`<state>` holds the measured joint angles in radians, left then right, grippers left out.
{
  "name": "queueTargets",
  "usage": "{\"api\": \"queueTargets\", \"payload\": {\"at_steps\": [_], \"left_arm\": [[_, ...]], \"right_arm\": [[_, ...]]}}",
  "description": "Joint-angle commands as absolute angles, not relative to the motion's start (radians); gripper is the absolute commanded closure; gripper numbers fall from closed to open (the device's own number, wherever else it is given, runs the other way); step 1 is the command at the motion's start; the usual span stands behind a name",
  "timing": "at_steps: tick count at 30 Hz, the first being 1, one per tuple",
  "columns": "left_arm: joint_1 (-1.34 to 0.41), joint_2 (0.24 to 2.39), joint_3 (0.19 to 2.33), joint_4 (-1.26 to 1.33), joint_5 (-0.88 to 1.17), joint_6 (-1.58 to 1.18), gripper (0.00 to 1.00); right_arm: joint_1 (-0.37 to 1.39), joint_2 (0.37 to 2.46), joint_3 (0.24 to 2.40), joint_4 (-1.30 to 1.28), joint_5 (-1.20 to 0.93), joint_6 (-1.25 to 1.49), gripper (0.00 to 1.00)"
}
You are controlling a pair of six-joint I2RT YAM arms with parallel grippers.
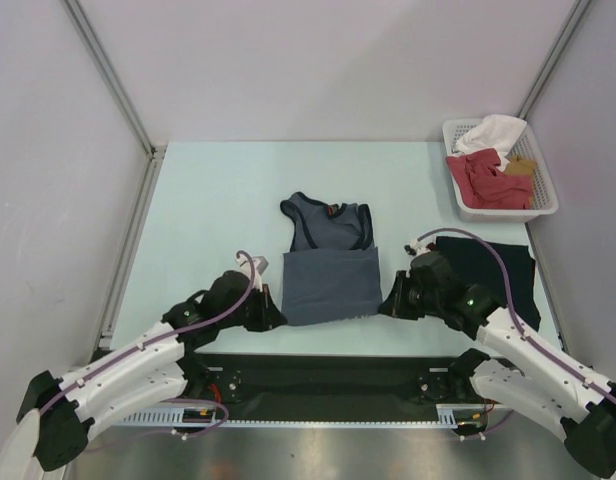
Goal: Fold and stack the tank tops
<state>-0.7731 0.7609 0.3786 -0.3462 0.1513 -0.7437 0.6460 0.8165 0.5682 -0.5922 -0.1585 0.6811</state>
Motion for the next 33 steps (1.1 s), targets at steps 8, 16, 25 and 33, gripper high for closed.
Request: {"api": "queueTargets", "payload": {"at_steps": [8, 16, 25, 33], "left_arm": [[-0.7, 0.877, 0.695, -0.488, 0.159, -0.655, 1.0], [-0.516, 1.075, 0.868, -0.472, 0.281, -0.546, 1.0], [-0.364, 1.394, 1.089, -0.439, 0.42, -0.502, 1.0], [-0.273, 1.578, 1.275, -0.454, 0.439, -0.508, 1.0]], "right_arm": [[0.551, 0.975, 0.908, -0.634, -0.153, 0.542, 1.0], [0.407, 1.129, 1.048, -0.591, -0.247, 0.479, 1.0], [0.288, 1.439, 1.261, -0.523, -0.356, 0.446, 1.0], [0.239, 1.627, 1.454, -0.514, -0.394, 0.454, 1.0]]}}
